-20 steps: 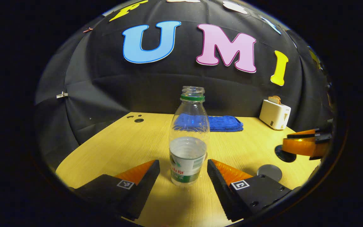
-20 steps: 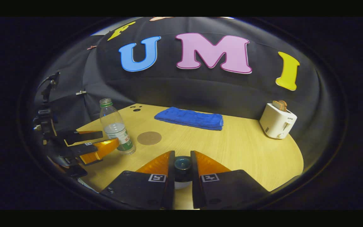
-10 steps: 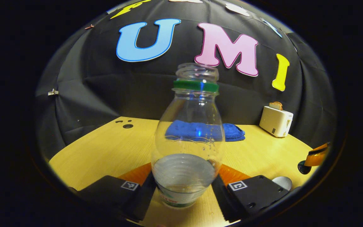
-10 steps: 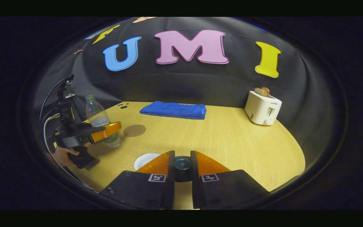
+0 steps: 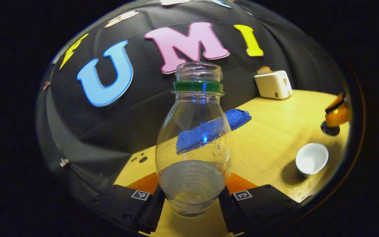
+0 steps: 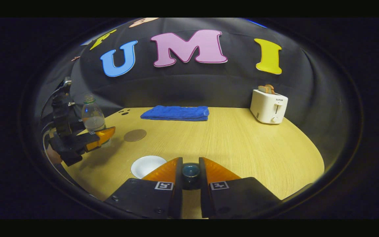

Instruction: Open the teacup lid with one hand, grasp the water bottle and pour water into the teacup with the other hand; after pouring, place the water bottle on the coaster and then close the teacup lid.

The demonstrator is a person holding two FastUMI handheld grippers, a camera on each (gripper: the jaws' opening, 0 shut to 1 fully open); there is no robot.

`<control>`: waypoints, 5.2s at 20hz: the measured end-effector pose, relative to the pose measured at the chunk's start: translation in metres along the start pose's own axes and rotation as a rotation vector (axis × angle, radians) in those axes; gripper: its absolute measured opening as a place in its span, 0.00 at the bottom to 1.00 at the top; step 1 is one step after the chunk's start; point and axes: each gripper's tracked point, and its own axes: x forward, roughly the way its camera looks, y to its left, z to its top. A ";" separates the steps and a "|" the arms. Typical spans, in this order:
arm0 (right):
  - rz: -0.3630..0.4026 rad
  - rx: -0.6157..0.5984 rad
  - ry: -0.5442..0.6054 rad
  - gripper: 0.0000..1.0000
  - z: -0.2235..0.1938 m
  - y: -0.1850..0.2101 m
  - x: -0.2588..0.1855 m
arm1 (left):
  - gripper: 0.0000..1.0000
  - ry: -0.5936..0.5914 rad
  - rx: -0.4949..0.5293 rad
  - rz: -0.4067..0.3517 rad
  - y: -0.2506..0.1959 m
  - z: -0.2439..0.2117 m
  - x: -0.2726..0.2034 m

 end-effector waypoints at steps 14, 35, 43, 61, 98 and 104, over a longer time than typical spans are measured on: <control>-0.031 0.022 -0.006 0.26 -0.024 -0.020 -0.023 | 0.76 -0.008 0.642 -0.077 -0.038 -0.003 -0.001; -0.023 0.018 0.022 0.26 -0.056 -0.015 -0.026 | 0.76 -0.006 1.103 -0.230 -0.077 -0.017 0.030; -0.017 0.006 0.018 0.26 -0.056 -0.015 -0.022 | 0.76 -0.020 1.235 -0.239 -0.077 -0.012 0.033; 0.011 -0.001 0.035 0.26 -0.058 -0.008 -0.021 | 0.76 -0.057 1.489 -0.234 -0.076 0.006 0.041; -0.021 0.107 -0.016 0.25 -0.044 -0.022 -0.045 | 0.76 -0.248 1.912 -0.141 -0.087 0.079 0.036; -0.011 0.106 -0.026 0.25 -0.035 -0.015 -0.041 | 0.76 -0.242 1.904 -0.135 -0.085 0.078 0.037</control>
